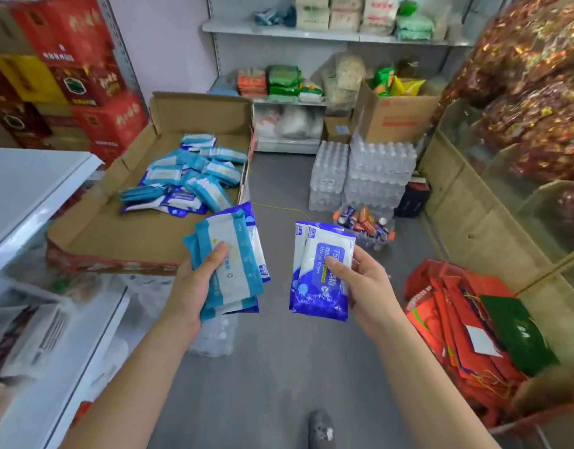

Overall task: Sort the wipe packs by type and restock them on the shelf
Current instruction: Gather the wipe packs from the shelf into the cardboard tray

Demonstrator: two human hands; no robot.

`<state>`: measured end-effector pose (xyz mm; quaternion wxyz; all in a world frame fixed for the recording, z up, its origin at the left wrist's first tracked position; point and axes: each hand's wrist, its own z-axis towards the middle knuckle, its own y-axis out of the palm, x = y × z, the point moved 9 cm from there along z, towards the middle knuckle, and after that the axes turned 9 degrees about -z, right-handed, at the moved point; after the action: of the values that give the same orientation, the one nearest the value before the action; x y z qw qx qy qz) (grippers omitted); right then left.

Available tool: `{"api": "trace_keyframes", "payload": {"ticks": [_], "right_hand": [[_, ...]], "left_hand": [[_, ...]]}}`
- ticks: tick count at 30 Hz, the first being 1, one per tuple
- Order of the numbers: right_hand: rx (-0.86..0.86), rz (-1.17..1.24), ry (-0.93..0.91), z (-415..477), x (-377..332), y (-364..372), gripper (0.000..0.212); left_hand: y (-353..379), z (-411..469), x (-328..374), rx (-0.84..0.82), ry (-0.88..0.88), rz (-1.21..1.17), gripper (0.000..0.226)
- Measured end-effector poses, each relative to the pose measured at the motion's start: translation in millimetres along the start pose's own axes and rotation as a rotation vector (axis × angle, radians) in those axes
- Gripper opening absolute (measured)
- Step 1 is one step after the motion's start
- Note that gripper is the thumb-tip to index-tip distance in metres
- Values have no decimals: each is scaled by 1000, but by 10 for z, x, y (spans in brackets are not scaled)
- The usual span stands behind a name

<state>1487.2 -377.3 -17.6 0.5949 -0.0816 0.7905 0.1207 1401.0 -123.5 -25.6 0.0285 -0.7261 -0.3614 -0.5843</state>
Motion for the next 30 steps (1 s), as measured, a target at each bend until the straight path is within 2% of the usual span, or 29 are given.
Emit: {"api": "trace_keyframes", "payload": {"ticks": [8, 11, 15, 19, 23, 27, 30], "right_hand": [[-172, -50, 56, 1703, -475, -35, 25], [-230, -30, 90, 2295, -577, 187, 27], [-305, -92, 92, 3110, -746, 531, 30], [-328, -175, 80, 3875, -921, 836, 26], [-368, -274, 78, 4554, -1071, 1150, 25], [-384, -304, 121, 5224, -1104, 1444, 35], [-426, -333, 158, 5698, -1099, 1723, 45]], "left_hand": [[463, 1155, 271, 184, 58, -35, 43], [421, 1587, 337, 257, 60, -69, 30], [383, 2349, 460, 321, 37, -100, 39], [280, 3079, 546, 405, 45, -147, 31], [197, 3654, 688, 478, 60, -173, 34], [119, 4106, 792, 517, 79, -192, 39], [85, 4397, 885, 552, 102, -200, 31]]}}
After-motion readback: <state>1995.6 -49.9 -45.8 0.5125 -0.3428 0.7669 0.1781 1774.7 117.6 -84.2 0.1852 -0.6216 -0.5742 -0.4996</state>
